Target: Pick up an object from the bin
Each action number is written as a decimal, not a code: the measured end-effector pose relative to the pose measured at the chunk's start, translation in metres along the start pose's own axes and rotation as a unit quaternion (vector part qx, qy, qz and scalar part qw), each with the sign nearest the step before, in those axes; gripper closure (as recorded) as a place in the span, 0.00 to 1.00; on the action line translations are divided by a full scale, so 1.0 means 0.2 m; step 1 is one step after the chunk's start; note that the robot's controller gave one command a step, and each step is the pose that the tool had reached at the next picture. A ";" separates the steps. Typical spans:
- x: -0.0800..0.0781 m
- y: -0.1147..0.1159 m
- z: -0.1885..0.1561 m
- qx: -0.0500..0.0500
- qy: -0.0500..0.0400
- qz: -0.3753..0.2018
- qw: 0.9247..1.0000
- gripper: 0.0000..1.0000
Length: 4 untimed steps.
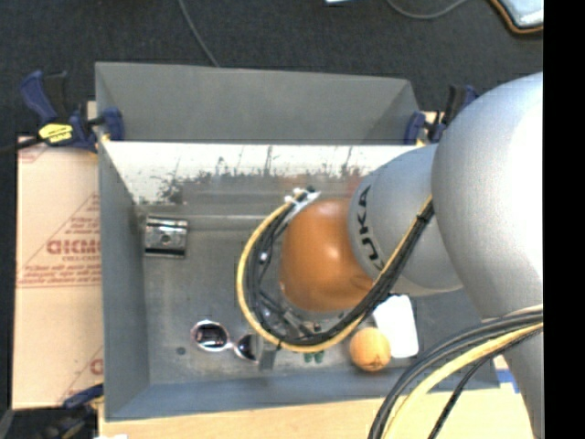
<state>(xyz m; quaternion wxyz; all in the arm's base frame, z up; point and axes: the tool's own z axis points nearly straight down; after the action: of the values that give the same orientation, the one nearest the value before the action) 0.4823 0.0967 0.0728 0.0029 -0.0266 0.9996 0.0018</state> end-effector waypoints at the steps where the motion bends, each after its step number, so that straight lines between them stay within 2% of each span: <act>1: 0.01 0.00 -0.08 0.000 0.003 0.001 1.000 1.00; 4: 0.00 0.00 -0.39 0.000 0.000 0.003 1.000 1.00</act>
Offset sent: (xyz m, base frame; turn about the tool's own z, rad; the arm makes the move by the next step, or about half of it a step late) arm -0.0019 -0.0004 0.0633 0.0006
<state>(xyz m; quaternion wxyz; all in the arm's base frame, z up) 0.4821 0.0956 0.1508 0.0030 -0.0236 0.9997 0.0015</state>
